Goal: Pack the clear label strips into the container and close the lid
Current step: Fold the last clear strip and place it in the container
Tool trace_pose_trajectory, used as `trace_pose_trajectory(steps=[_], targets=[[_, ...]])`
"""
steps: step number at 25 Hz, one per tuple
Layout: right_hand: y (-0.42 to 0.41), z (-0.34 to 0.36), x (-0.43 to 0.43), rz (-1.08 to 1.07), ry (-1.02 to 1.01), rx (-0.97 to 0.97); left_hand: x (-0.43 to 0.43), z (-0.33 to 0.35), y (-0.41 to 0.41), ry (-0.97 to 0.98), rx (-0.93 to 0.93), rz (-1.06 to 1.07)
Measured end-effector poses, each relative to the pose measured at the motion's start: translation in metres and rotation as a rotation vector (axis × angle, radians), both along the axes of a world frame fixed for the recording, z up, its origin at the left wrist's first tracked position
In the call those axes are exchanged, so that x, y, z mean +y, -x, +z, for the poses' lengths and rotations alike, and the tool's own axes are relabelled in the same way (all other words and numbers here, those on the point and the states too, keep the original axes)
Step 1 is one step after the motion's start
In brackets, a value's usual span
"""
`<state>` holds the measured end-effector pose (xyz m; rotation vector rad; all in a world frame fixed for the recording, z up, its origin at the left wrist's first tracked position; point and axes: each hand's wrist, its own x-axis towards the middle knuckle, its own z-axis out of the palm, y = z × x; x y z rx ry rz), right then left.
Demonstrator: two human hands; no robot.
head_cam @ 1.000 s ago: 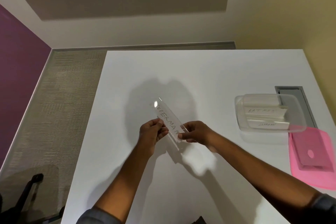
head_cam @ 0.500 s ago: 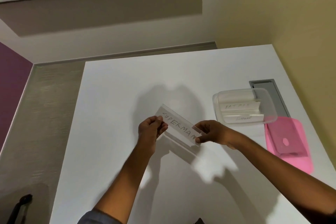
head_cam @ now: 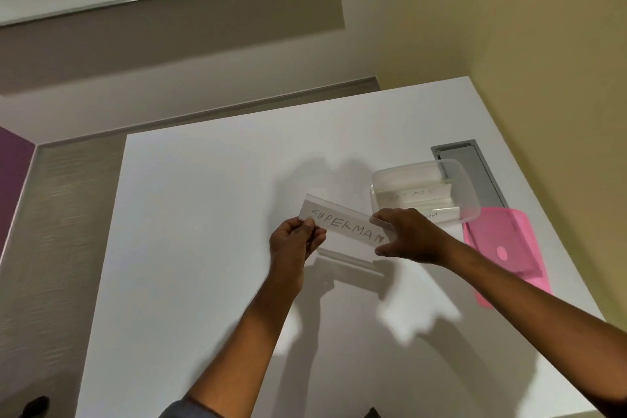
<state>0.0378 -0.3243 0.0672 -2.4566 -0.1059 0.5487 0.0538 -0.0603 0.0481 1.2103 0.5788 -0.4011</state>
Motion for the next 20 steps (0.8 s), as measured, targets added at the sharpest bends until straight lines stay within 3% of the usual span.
trace_pose_trajectory(steps=[8,14,17,20], targets=[[0.003,0.012,-0.065,0.062,0.041,-0.115,-0.02,0.001,-0.025,-0.548,-0.36,-0.49],[0.0,0.02,-0.106,0.144,0.085,-0.178,-0.053,0.008,-0.049,-1.013,-0.736,-1.129],[-0.002,0.024,-0.123,0.161,0.101,-0.171,-0.077,0.012,-0.057,-1.076,-0.781,-1.287],[-0.006,0.025,-0.142,0.138,0.098,-0.204,-0.102,0.016,-0.066,-1.112,-0.854,-1.273]])
